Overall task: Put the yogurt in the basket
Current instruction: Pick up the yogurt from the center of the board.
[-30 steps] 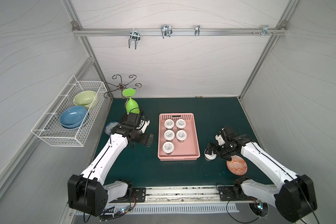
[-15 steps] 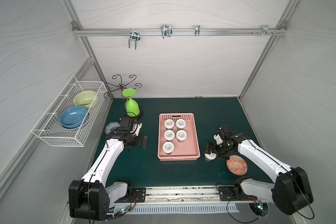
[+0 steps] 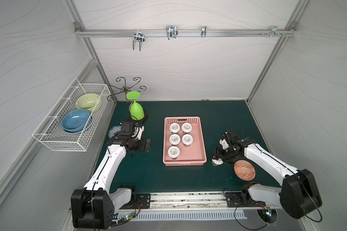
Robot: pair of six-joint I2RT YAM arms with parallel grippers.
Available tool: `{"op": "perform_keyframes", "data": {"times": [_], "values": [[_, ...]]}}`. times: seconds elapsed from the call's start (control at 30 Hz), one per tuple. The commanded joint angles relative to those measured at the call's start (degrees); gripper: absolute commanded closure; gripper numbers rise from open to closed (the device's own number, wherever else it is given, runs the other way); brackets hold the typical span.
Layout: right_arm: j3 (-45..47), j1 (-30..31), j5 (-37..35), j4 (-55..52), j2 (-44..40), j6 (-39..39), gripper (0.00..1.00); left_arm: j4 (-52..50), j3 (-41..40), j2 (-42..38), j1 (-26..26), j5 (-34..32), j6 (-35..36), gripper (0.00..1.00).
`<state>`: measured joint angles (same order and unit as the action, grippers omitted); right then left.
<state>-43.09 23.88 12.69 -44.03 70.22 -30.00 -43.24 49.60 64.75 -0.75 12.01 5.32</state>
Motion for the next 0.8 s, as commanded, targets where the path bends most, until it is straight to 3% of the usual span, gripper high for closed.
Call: {"op": "perform_keyframes", "data": {"times": [0.0, 0.3, 0.77], "values": [[-0.3, 0.3, -0.5, -1.7, -1.0, 1.0, 0.31, 2.1, -0.6, -1.5, 0.8, 1.5, -0.5, 0.01], [-7.9, 2.2, -2.4, -9.0, -3.5, 1.9, 0.3, 3.8, -1.8, -2.9, 2.2, 1.7, -0.7, 0.01], [-23.8, 14.6, -4.4, -17.7, -0.8, -0.4, 0.29, 5.8, -3.2, -4.2, 3.9, 1.4, -1.5, 0.01]]}}
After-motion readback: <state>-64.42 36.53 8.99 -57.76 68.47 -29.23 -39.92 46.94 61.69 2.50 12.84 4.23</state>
